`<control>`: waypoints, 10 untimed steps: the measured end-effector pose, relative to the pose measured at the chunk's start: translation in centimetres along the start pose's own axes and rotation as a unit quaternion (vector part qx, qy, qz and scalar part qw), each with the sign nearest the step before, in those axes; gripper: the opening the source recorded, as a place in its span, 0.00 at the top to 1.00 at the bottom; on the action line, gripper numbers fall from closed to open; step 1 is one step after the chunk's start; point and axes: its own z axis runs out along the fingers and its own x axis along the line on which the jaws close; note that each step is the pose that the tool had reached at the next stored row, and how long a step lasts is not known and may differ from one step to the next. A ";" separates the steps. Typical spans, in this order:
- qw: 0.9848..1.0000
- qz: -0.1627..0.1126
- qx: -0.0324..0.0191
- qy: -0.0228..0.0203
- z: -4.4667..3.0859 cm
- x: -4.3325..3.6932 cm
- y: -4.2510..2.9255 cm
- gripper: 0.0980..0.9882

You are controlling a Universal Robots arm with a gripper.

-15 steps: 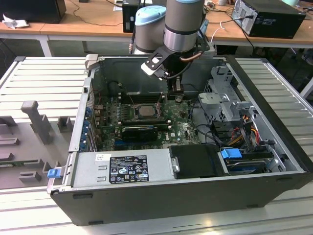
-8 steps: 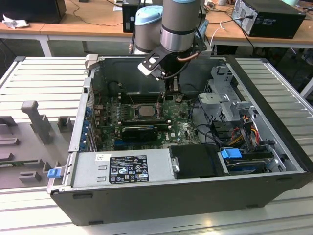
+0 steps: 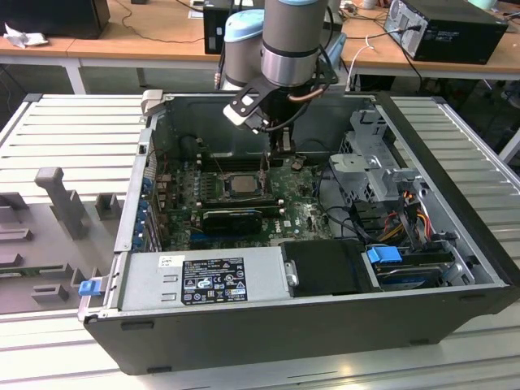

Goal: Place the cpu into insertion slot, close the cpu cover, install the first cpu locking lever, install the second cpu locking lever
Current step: 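Close the cpu cover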

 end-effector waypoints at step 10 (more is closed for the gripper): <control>1.000 0.000 0.000 0.000 0.10 0.01 -1.50 0.99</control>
